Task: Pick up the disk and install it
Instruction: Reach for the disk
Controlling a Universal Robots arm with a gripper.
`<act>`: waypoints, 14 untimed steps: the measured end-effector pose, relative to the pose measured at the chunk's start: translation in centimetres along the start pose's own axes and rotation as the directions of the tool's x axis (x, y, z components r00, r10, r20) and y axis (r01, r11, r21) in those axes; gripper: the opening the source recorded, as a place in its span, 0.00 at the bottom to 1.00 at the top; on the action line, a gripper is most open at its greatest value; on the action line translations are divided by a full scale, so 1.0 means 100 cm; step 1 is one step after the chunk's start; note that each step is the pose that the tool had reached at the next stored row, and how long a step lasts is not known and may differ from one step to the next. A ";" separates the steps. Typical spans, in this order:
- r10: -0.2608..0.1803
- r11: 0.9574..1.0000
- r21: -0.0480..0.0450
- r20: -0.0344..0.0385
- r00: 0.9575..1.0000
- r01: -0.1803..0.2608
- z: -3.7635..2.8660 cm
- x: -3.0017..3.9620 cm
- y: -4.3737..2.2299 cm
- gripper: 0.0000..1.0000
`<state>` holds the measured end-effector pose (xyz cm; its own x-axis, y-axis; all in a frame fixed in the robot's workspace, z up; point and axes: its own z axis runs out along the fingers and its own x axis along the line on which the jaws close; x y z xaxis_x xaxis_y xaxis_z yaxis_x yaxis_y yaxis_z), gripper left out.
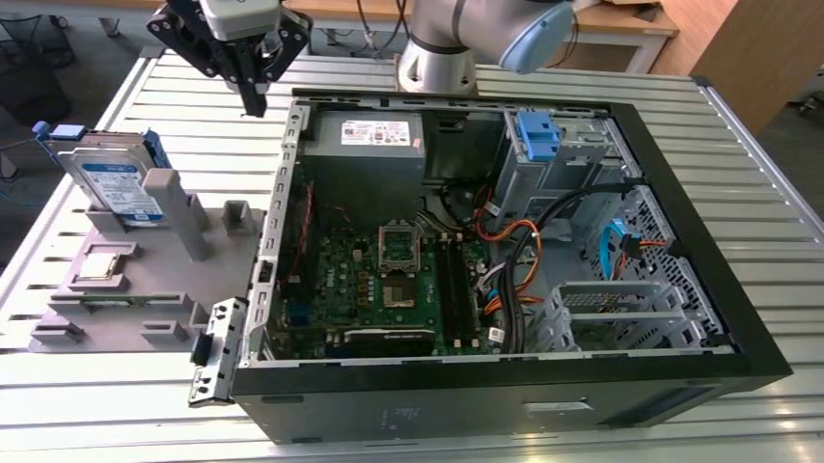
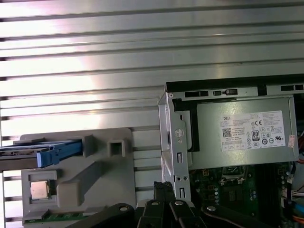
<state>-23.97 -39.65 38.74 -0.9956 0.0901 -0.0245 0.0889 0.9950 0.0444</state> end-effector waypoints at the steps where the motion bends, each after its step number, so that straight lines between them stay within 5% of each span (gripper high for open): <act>1: 0.000 1.000 0.000 0.000 1.000 0.000 0.0000 0.0009 -0.0001 0.11; 14: 0.002 1.000 0.000 0.000 1.000 -0.002 0.0003 0.0146 -0.0013 0.11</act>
<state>-25.44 -39.64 38.67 -0.9954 0.0923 -0.0245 0.0911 0.9949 0.0444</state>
